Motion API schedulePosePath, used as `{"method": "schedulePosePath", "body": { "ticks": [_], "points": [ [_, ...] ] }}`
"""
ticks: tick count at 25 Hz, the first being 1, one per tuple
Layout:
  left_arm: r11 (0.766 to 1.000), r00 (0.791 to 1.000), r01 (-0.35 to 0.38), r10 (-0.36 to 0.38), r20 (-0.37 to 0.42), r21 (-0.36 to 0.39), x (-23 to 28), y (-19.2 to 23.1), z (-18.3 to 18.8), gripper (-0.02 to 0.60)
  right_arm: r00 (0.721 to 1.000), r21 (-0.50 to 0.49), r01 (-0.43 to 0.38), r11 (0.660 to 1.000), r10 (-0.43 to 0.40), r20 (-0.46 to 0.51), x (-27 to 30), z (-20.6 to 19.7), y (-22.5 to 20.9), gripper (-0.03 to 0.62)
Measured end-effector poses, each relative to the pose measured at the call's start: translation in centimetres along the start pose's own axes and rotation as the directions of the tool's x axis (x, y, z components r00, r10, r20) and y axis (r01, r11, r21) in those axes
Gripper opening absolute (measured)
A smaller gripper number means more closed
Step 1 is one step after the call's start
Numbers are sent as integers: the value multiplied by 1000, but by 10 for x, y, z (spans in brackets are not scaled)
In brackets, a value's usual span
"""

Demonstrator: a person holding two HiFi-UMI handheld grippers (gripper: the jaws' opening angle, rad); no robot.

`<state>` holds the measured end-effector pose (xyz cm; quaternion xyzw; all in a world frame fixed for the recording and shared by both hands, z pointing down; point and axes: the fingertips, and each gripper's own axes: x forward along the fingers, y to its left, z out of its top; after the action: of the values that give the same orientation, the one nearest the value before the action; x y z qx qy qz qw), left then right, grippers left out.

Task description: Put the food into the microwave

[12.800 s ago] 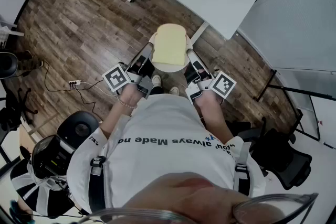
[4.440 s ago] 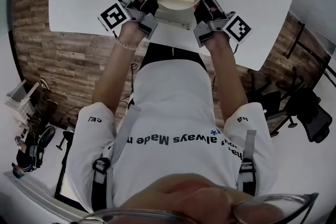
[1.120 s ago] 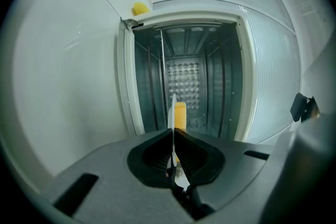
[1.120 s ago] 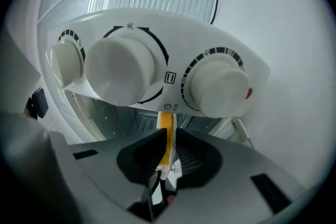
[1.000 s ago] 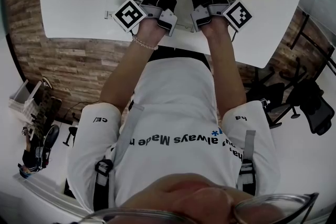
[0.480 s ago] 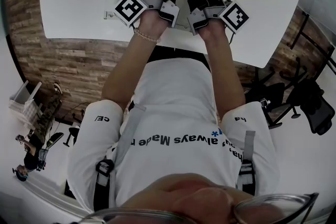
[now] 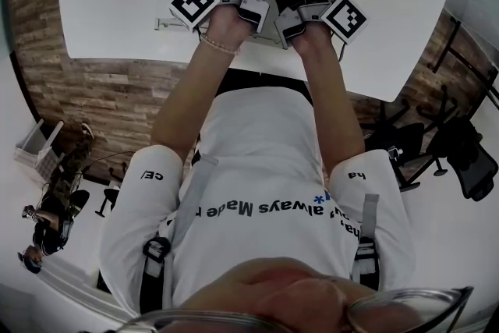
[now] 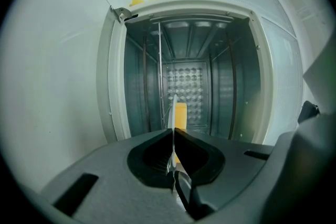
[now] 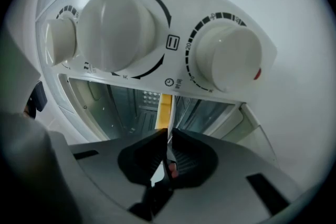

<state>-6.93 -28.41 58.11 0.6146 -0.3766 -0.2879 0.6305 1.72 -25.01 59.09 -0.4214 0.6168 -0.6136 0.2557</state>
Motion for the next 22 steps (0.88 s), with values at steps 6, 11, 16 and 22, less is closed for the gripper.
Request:
{"method": "schedulePosePath", "body": {
  "ticks": [6, 11, 16, 22],
  "points": [
    [1000, 999, -23, 22, -26, -18, 7, 4, -7, 18, 1000, 11, -7, 1000, 7, 4, 6, 4, 1, 28],
    [1000, 999, 15, -16, -51, -14, 8, -17, -19, 18, 1000, 3, -24, 1000, 24, 15, -2, 10, 15, 28],
    [999, 997, 50, -51, -61, -15, -4, -25, -8, 20, 1000, 2, -26, 1000, 26, 14, 5, -3, 23, 28],
    [1000, 998, 1, 1, -55, 24, -21, -13, 1, 21, 1000, 1, -21, 1000, 21, 9, 5, -10, 21, 28]
  ]
}}
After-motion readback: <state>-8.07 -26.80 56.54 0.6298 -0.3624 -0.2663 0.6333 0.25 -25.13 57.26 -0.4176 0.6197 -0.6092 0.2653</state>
